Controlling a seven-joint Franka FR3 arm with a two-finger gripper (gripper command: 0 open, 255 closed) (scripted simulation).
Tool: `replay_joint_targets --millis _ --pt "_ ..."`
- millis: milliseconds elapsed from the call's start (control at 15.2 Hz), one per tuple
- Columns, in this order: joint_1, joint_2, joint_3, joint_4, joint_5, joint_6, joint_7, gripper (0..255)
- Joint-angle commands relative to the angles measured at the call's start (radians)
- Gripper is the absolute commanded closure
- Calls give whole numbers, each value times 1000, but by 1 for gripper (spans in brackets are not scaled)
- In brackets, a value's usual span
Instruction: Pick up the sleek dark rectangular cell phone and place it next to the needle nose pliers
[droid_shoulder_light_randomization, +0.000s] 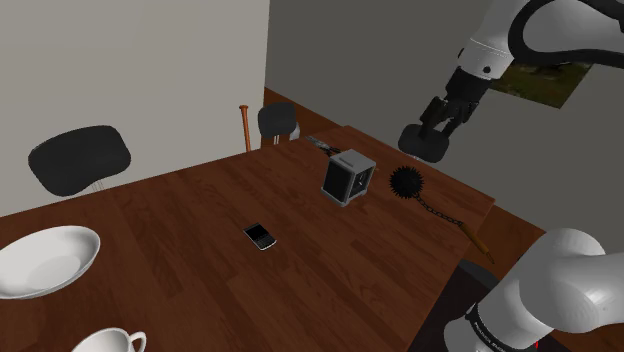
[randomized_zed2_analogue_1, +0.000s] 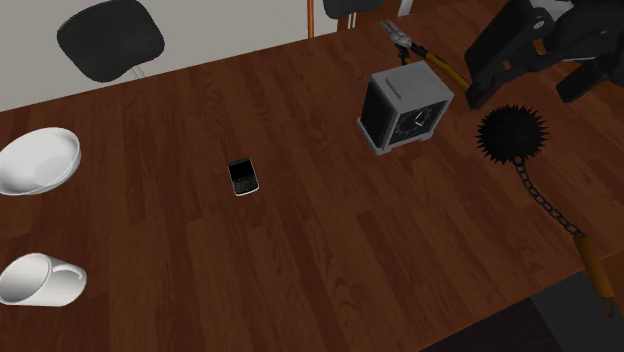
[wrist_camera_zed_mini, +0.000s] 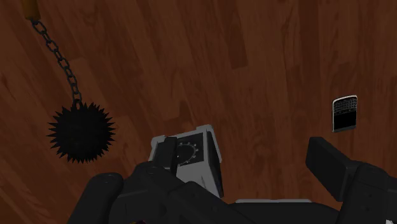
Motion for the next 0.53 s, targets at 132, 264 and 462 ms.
replay_joint_targets --millis 132,264,462 --pt "14 28 14 -33 10 64 7 0" --pt "29 61 29 -61 20 128 15 0" --pt "50 121 52 -94 32 225 25 0"
